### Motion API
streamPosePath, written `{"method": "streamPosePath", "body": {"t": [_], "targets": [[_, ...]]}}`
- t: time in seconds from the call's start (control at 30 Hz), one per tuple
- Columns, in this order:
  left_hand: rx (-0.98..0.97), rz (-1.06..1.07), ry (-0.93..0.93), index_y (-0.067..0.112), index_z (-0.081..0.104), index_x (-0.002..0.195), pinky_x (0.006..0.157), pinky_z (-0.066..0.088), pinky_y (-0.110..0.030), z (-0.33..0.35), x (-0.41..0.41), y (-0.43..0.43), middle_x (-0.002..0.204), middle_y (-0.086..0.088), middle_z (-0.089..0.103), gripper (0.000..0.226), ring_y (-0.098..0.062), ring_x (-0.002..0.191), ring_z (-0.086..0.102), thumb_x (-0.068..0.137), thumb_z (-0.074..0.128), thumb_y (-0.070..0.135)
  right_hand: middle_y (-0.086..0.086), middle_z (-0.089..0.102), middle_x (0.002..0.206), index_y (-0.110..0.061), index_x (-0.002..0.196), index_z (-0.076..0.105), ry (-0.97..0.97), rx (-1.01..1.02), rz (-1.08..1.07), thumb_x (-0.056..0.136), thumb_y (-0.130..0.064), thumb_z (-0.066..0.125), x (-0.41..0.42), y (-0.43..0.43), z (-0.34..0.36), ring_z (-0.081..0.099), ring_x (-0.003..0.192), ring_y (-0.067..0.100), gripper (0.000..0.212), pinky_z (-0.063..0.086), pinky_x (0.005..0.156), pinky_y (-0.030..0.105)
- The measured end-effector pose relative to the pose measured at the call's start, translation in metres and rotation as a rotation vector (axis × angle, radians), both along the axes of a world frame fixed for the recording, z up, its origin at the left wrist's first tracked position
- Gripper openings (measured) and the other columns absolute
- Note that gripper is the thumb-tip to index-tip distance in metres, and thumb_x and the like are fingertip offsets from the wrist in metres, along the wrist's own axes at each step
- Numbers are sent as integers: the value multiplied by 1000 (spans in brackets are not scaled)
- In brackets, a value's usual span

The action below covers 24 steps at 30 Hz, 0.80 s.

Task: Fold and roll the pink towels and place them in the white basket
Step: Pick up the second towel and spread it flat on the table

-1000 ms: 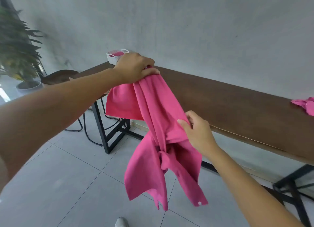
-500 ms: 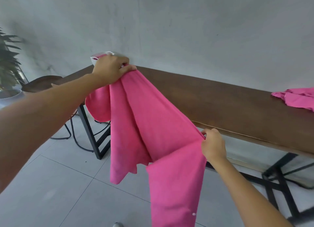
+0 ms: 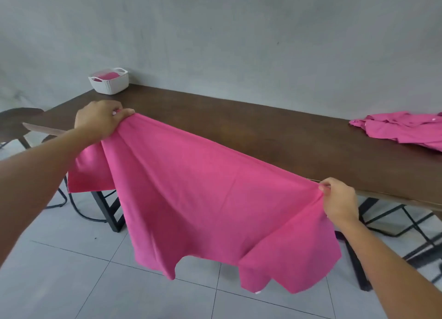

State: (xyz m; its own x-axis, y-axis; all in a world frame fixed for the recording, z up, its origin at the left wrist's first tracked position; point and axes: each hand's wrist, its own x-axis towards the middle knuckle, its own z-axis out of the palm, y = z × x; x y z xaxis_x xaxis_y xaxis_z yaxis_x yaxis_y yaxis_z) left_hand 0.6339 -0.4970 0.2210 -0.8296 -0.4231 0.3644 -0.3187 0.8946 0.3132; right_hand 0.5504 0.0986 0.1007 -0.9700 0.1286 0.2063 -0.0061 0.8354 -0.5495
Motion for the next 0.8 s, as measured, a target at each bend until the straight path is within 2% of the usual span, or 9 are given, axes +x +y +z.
{"method": "streamPosePath", "body": {"t": [0.2,0.3,0.43,0.53,0.6,0.7,0.8], "targets": [[77,-32,-61,19,56,68,69,42,-40,-25,-23,-17,79,-3,58,54,-32,81,53,96,49,65,10,66,88,-17,93,68,-5,-30,-87,104,-16,47,-18,-2,4,59,80,30,24,43,68,37],[141,-87,-61,15,56,65,65,41,-38,-38,-39,-31,74,-5,59,52,-33,77,55,96,56,57,7,64,92,-15,98,67,17,-89,-92,104,-17,46,-23,-10,1,57,84,28,21,41,71,36],[185,-149,-67,11,56,58,61,38,-36,-61,-58,-55,64,-6,58,52,-30,69,56,95,65,47,7,66,89,-10,97,65,52,-114,-96,102,-21,55,-33,-19,-8,60,86,30,15,40,73,35],[209,-158,-107,13,60,59,62,40,-37,-81,-71,-70,65,-7,60,49,-29,69,56,94,66,48,7,66,86,-10,91,66,49,-87,-130,96,-23,66,-42,-26,-13,62,88,31,14,45,76,38],[222,-160,-131,12,61,59,61,41,-38,-95,-79,-81,64,-9,61,50,-29,68,57,93,67,48,7,65,86,-10,89,65,55,-52,-150,92,-19,71,-47,-31,-14,60,85,28,12,43,74,36],[240,-164,-167,9,61,58,61,42,-37,-112,-90,-97,61,-11,61,53,-30,65,57,90,69,50,9,63,88,-9,86,63,76,-15,-159,90,-11,71,-55,-40,-16,56,83,26,9,39,74,34],[248,-181,-195,10,63,60,61,43,-35,-127,-100,-105,62,-12,62,50,-29,66,58,89,71,50,7,63,86,-15,83,62,65,-8,-195,90,-11,71,-62,-46,-24,57,82,25,12,41,76,34]]}}
